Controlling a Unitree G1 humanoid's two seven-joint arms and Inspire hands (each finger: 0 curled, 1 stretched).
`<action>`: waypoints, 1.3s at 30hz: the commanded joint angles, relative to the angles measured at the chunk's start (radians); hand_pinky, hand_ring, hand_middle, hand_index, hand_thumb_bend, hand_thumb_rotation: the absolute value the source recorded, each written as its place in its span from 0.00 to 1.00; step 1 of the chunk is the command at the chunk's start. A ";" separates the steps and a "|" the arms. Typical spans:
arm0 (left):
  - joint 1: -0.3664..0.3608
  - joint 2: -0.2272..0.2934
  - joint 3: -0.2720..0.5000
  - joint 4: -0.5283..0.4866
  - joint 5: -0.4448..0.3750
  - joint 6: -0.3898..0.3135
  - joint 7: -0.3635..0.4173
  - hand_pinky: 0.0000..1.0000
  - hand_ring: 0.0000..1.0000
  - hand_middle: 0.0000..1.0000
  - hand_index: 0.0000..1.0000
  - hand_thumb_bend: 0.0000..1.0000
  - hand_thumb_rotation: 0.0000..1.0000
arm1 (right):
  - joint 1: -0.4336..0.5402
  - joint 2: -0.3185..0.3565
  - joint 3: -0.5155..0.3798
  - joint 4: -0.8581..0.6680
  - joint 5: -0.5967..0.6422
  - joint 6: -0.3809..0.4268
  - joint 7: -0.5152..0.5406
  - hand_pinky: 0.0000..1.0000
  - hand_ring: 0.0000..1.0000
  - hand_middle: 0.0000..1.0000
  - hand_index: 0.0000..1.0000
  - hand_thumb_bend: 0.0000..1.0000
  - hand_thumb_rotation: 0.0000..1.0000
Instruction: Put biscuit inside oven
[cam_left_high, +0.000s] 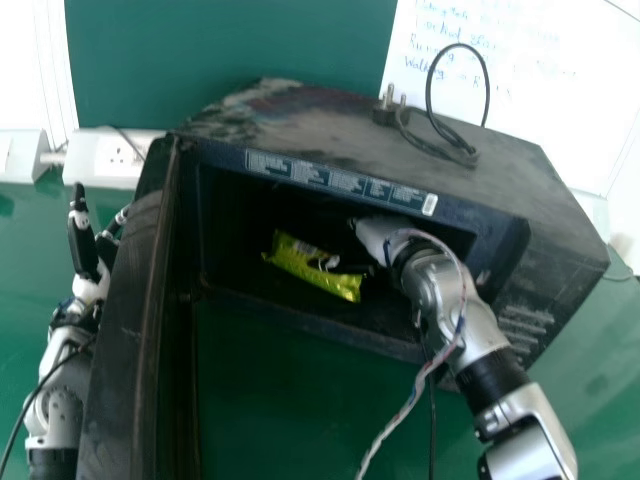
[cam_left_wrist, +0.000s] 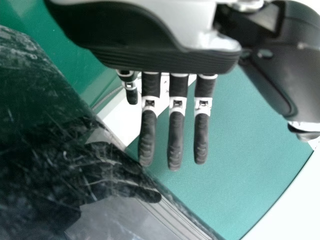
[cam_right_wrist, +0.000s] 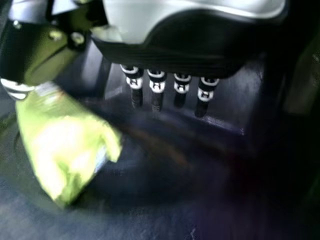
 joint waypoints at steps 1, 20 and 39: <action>0.021 0.005 0.000 -0.008 0.000 0.004 -0.001 0.25 0.33 0.44 0.49 0.52 0.09 | 0.062 -0.064 -0.057 -0.090 0.029 0.040 0.061 0.98 1.00 1.00 1.00 1.00 1.00; 0.047 0.047 0.047 0.026 -0.027 -0.013 -0.085 0.25 0.33 0.43 0.49 0.52 0.09 | 0.588 -0.281 -0.720 -1.088 0.456 0.169 0.362 0.97 0.98 0.98 1.00 0.97 0.92; 0.127 0.076 0.046 -0.073 -0.057 -0.045 -0.211 0.25 0.34 0.44 0.49 0.52 0.09 | 0.688 -0.193 -1.200 -1.042 1.107 0.079 0.282 0.37 0.53 0.64 0.75 0.85 0.37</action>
